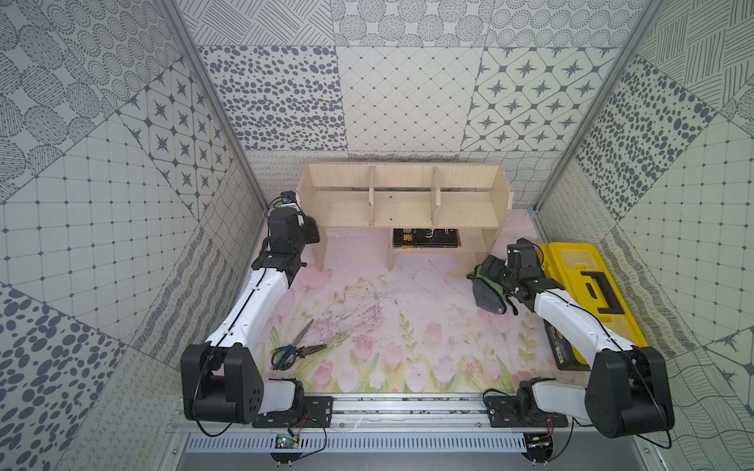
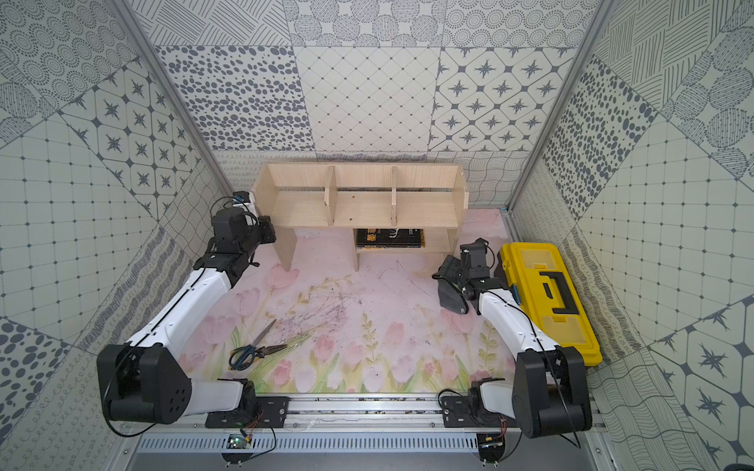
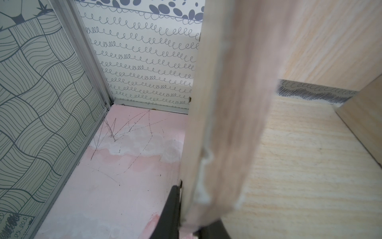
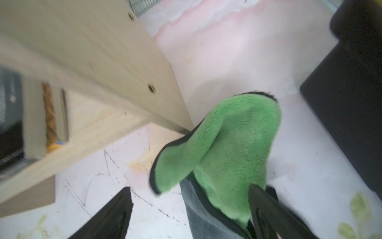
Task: Wipe the bookshelf clean with a cloth
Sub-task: Wipe the dust from the shelf.
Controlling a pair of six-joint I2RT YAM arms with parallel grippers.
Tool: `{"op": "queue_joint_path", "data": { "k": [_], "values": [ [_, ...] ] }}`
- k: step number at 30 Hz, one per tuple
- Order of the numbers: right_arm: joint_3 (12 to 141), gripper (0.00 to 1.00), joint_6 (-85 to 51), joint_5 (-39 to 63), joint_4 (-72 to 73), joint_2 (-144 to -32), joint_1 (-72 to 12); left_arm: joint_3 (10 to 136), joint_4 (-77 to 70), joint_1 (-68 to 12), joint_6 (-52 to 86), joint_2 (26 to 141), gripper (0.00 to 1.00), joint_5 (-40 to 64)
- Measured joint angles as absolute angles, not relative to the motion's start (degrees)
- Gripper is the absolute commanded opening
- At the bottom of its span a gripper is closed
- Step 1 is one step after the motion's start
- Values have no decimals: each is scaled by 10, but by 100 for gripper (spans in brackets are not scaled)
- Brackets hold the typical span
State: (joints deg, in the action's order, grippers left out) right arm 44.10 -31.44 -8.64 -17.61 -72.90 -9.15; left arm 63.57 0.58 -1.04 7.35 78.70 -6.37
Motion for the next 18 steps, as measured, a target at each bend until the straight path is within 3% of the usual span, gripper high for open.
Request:
{"op": "queue_joint_path", "data": {
  "k": [7, 10, 12, 17, 18],
  "values": [
    [428, 97, -347, -144, -233, -734, -134, 636, 6, -10, 74, 787, 0, -64],
    [428, 90, -357, -149, -238, -778, -121, 636, 6, -10, 74, 787, 0, -64],
    [429, 75, -362, -146, -242, -809, -105, 636, 6, -10, 73, 787, 0, -64],
    [449, 2, -367, -132, -256, -863, -89, 636, 6, -10, 73, 787, 0, -64],
    [453, 0, -367, -132, -260, -864, -89, 636, 6, -10, 73, 787, 0, -64]
  ]
}}
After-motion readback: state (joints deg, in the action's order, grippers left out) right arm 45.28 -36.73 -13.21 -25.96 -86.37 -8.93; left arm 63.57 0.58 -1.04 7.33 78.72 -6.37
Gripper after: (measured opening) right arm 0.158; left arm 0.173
